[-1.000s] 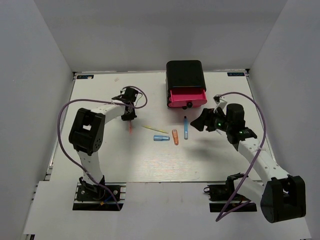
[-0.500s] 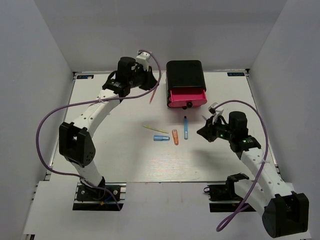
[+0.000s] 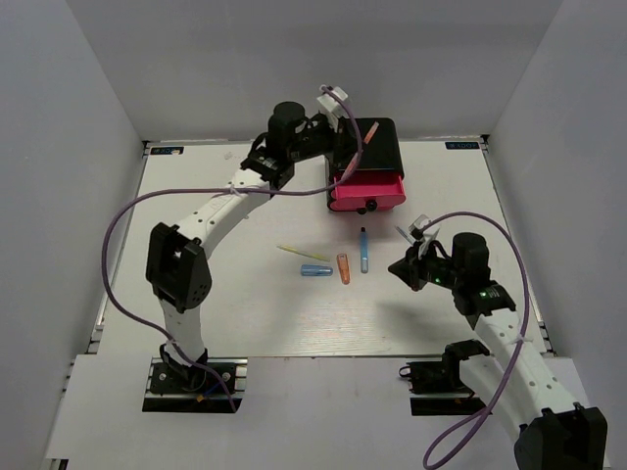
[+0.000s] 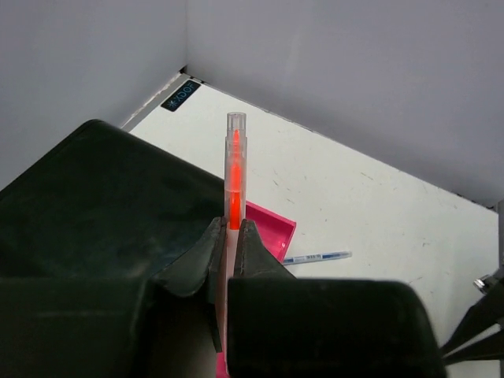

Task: Sort the stationery into containers
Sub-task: Place the pen in the drawer.

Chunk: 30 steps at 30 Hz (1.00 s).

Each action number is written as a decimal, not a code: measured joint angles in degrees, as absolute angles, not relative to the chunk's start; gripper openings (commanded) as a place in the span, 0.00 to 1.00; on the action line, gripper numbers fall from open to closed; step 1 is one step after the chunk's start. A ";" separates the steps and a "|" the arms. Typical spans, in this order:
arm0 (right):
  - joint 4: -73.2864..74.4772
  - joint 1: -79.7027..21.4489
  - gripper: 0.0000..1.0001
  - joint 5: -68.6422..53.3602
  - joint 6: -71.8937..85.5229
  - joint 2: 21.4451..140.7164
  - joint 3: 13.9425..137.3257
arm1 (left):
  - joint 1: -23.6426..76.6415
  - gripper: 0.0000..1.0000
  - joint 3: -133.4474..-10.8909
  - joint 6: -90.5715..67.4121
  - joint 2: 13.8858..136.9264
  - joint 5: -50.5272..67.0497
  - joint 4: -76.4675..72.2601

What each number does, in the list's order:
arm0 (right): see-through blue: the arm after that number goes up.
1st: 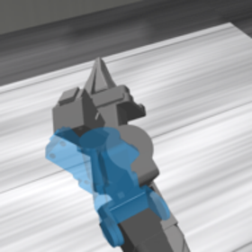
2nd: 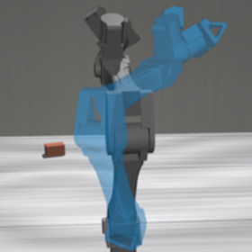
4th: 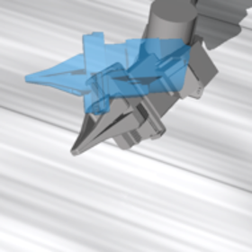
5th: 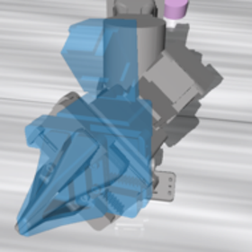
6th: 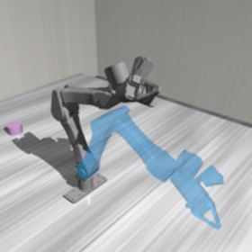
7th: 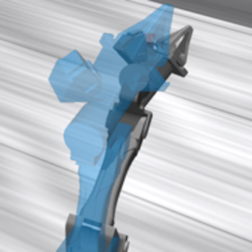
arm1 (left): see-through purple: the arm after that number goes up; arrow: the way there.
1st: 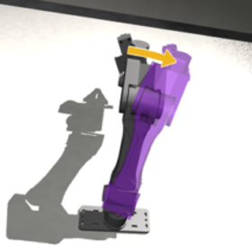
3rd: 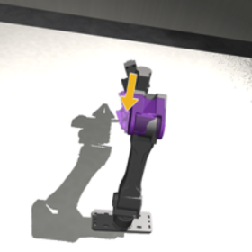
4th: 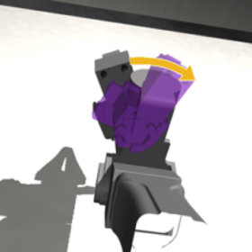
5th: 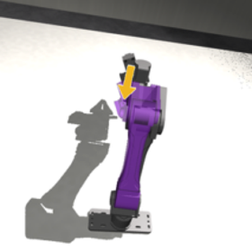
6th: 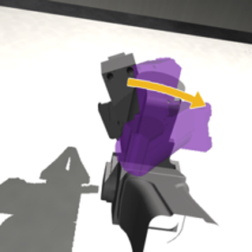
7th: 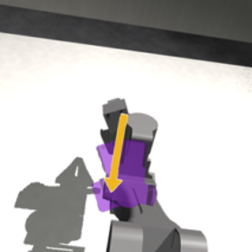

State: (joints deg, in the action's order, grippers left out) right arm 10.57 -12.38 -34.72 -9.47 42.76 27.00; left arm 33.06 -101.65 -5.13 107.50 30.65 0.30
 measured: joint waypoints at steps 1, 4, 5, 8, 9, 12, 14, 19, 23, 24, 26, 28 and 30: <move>10.55 -12.38 0.09 -34.72 -9.50 42.30 26.72 | 33.69 0.00 -101.65 -4.45 108.36 30.37 -0.40; 10.61 -12.38 0.10 -34.70 -9.47 40.91 25.91 | 35.38 0.00 -101.65 -2.31 110.26 28.91 -1.43; 10.59 -12.38 0.10 -34.68 -9.45 40.45 25.63 | 35.90 0.00 -101.65 -1.37 110.74 28.27 -1.34; 10.59 -12.38 0.12 -34.68 -9.43 39.13 24.88 | 36.97 0.00 -101.65 1.30 111.87 25.85 -1.15; 10.59 -12.38 0.12 -34.68 -9.37 38.70 24.60 | 37.17 0.00 -101.65 1.89 112.14 25.26 -1.15; 10.59 -12.38 0.15 -34.72 -9.10 38.00 24.34 | 37.43 0.01 -101.65 3.68 112.77 23.40 -1.02; 10.59 -12.38 0.22 -34.72 -8.99 37.85 24.29 | 37.63 0.02 -101.65 4.60 113.19 22.35 -0.99; 10.59 -12.38 0.42 -34.72 -8.93 37.80 24.29 | 37.65 0.09 -101.58 6.31 114.28 20.27 0.16; 10.59 -12.38 0.46 -34.74 -8.82 37.80 24.27 | 37.67 0.18 -100.64 6.72 114.39 19.88 0.05; 10.57 -12.38 0.47 -34.74 -8.82 37.82 24.27 | 37.71 0.22 -100.27 6.85 114.41 19.81 0.10; 10.52 -12.38 0.47 -34.74 -8.71 37.85 24.27 | 37.80 0.26 -99.79 7.18 114.41 19.68 0.34; 10.41 -12.38 0.48 -34.74 -8.58 37.93 24.27 | 37.98 0.33 -99.77 7.53 114.41 19.55 0.67; 10.20 -12.38 0.48 -34.72 -8.54 38.28 24.27 | 38.11 0.39 -99.77 7.60 114.41 19.49 0.67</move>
